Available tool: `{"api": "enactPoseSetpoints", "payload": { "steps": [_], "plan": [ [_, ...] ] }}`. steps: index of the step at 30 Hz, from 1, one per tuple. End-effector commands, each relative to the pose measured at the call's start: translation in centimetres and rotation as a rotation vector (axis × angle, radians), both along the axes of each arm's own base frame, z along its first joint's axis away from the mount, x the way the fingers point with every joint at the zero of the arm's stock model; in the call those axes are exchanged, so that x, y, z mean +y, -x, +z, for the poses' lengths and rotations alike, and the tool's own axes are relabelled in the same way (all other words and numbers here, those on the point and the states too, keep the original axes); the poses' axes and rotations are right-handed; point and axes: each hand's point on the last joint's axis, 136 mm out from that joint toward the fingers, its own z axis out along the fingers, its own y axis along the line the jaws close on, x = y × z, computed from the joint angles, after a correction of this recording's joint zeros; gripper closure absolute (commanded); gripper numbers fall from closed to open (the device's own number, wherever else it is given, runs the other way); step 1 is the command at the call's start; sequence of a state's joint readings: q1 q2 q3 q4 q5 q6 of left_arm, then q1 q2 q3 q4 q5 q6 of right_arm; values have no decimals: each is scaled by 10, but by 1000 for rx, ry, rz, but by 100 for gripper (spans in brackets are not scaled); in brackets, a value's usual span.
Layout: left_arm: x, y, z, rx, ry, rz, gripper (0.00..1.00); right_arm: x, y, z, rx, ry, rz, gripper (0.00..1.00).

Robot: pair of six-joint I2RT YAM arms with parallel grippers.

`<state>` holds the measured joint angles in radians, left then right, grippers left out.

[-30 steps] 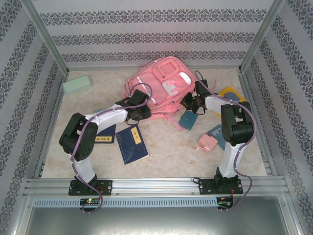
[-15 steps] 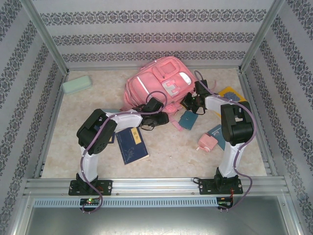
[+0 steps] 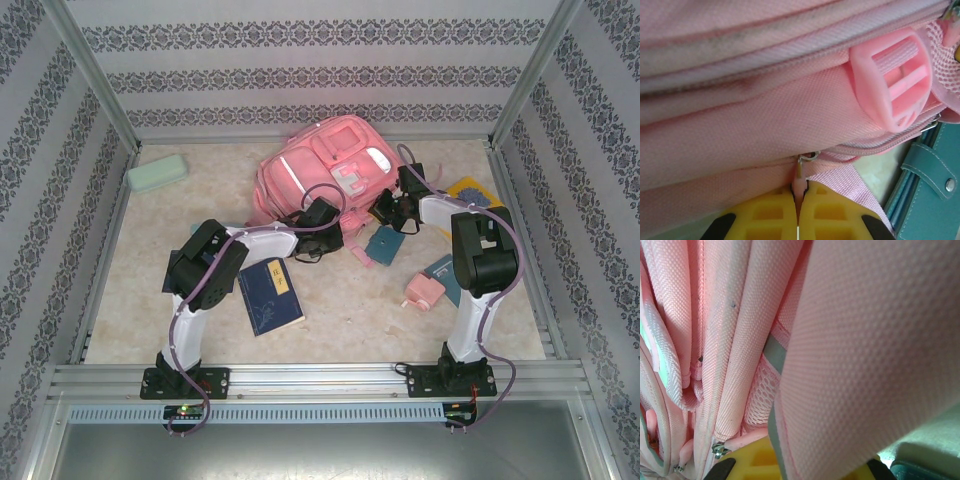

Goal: Pack books, pencil case, and school supplies into a backpack

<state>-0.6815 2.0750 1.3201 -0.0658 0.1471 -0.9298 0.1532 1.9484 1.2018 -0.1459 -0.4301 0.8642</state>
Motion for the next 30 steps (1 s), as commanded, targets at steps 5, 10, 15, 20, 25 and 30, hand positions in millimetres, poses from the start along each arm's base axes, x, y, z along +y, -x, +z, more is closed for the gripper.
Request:
{"api": "enactPoseSetpoints", "payload": {
  "steps": [5,10,15,20,25,30],
  "plan": [
    [38,8,36,6,-179,56,100,-9,-35,37,-156,0,-24,100],
    [83,19,43,63,-290,77,100,-18,-40,46,-178,11,-37,100],
    [136,20,48,86,-415,93,100,-31,-44,51,-190,21,-56,100],
    [192,10,43,114,-479,107,100,-42,-50,54,-203,40,-70,100],
    [230,-16,46,96,-542,103,100,-50,-58,59,-218,67,-76,100],
    [213,-33,49,51,-446,-19,100,-55,-74,64,-232,101,-66,100]
  ]
}}
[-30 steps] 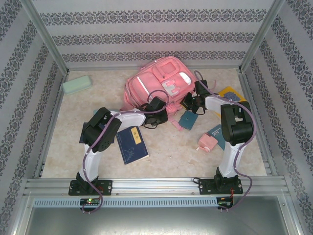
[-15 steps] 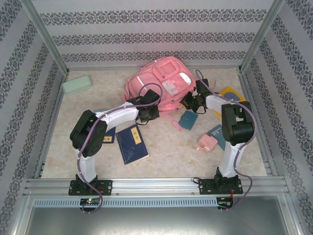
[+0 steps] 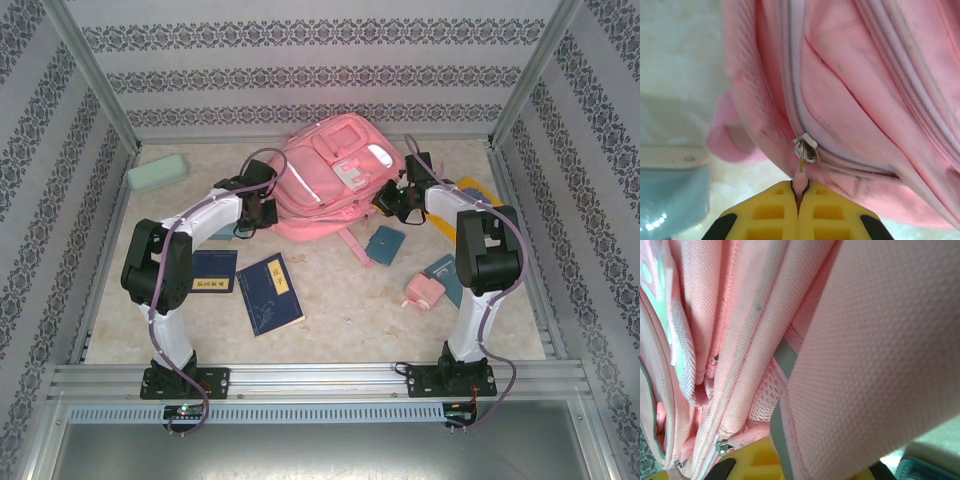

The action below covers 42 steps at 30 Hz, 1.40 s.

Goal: Pack books, pencil case, and school supplies into a backpack

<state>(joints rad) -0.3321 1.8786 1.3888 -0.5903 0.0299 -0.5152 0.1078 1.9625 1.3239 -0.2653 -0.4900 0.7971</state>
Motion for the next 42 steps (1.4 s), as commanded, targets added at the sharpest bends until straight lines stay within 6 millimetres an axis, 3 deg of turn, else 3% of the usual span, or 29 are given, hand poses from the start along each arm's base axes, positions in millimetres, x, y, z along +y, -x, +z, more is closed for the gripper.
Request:
{"api": "enactPoseSetpoints", "payload": {
  "steps": [1,4,7,8,11,15,19,23,27,31,34,42],
  "plan": [
    [5,-7,1,-4,-15,-97,100,-46,-63,39,-222,123,-103,100],
    [-19,0,5,-19,61,-176,100,-51,-78,44,-236,148,-97,100],
    [-49,13,12,-22,131,-253,100,-57,-95,47,-239,188,-78,88],
    [-60,18,13,-19,153,-279,100,-58,-100,49,-239,198,-65,84],
    [-92,31,17,-13,204,-334,100,-61,-104,57,-227,220,-58,56],
    [-130,44,17,-8,223,-387,100,-65,-79,68,-207,267,-98,43],
    [-154,51,16,-9,234,-419,100,-57,-35,67,-164,302,-113,41],
    [-162,55,14,-1,230,-435,100,-34,14,56,-110,310,-99,41],
    [-161,58,9,12,218,-447,100,3,47,48,-89,240,-60,41],
    [-159,62,8,13,209,-461,100,40,66,32,-33,162,-33,42],
    [-156,64,8,12,204,-466,100,57,73,20,2,128,-35,43],
    [-151,68,7,11,184,-476,100,71,100,7,83,91,-81,44]
  ]
}}
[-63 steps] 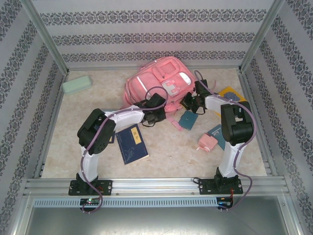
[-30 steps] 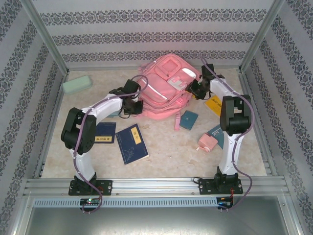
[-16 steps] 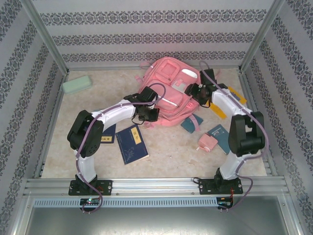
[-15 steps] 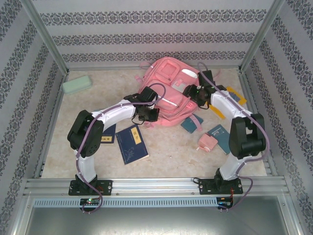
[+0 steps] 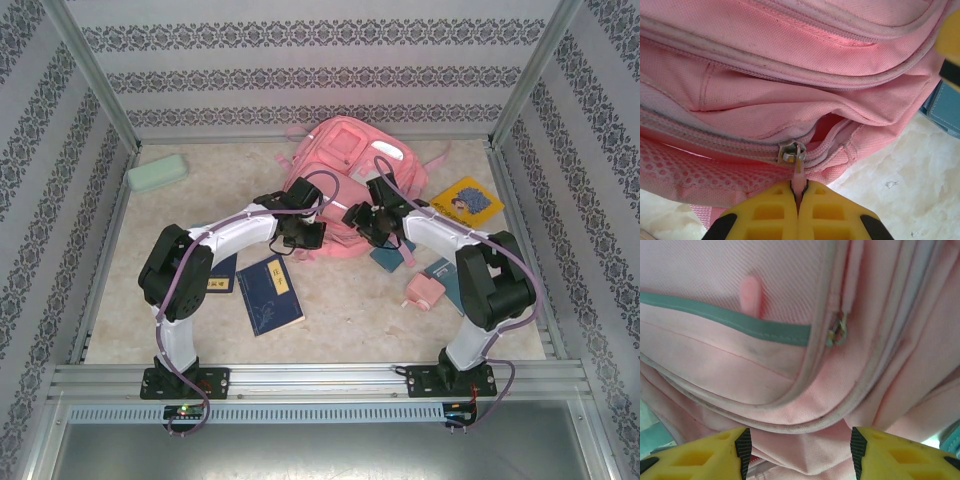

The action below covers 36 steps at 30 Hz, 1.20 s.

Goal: Pack books, pencil case, and school supplies into a backpack

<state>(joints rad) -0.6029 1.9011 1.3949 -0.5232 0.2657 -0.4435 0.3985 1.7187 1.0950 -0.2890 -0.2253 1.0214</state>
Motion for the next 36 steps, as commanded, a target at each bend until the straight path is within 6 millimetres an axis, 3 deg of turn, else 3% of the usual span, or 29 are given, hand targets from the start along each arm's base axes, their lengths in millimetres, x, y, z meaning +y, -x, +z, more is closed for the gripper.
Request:
{"api": "enactPoseSetpoints", "payload": {
  "steps": [1,7,10,13,16,18,21,30,36],
  "plan": [
    [-1,6,4,-25,-4,-43,100,4,14,0,28,-38,-60,44],
    [1,8,4,-27,-16,-55,100,25,24,-24,102,-114,-77,43],
    [2,9,2,-24,-26,-54,100,31,17,-32,96,-133,-95,41],
    [4,10,0,-24,-41,-52,100,35,7,-37,75,-154,-115,45],
    [7,9,1,-31,-79,-56,100,35,-1,-42,64,-163,-133,61],
    [13,8,1,-45,-142,-67,100,30,-5,-43,49,-137,-140,78],
    [30,4,3,-66,-262,-67,100,21,-11,-36,17,-106,-139,100],
    [87,-25,-1,-98,-596,-48,100,-16,-23,3,-96,18,-98,100],
    [126,-55,3,-99,-670,26,100,-47,-30,31,-154,90,-75,100]
  ]
}}
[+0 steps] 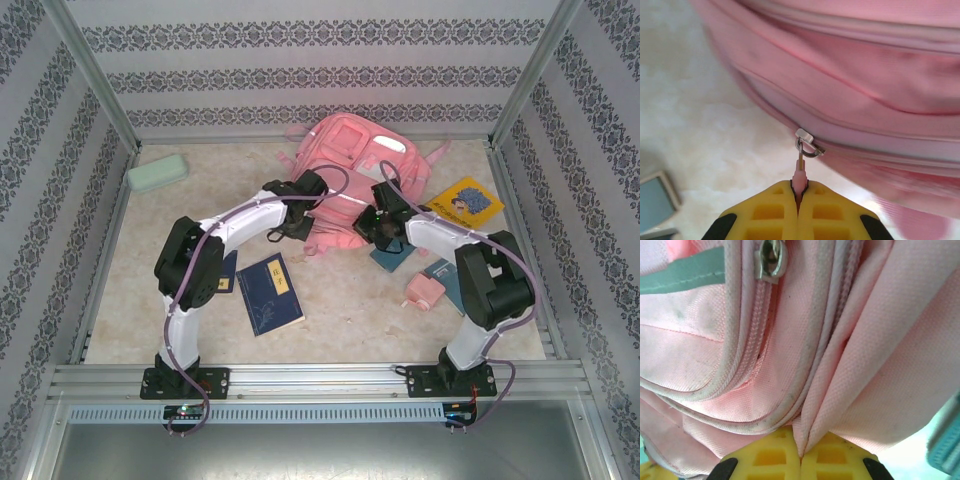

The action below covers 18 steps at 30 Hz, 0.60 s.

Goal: Pack books, pencil case, and school supplies into a backpack

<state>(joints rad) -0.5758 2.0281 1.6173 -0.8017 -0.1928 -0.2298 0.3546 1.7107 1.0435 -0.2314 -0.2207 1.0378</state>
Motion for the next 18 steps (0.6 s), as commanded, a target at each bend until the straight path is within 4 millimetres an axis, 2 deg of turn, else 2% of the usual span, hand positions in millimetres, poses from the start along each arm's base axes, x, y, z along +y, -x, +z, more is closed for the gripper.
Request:
{"api": "enactPoseSetpoints", "payload": {
  "steps": [1,7,12,15,18],
  "plan": [
    [54,-17,7,8,-141,70,100,-33,-25,44,-155,113,-10,100],
    [79,-58,7,-10,-107,154,100,-52,-31,71,-217,147,46,100],
    [87,-100,2,-31,-49,197,100,-58,-29,83,-245,159,82,100],
    [81,-116,3,-39,3,196,100,-57,-32,83,-247,153,116,100],
    [70,-114,8,-47,67,178,100,-53,-42,77,-229,156,151,100]
  ]
}}
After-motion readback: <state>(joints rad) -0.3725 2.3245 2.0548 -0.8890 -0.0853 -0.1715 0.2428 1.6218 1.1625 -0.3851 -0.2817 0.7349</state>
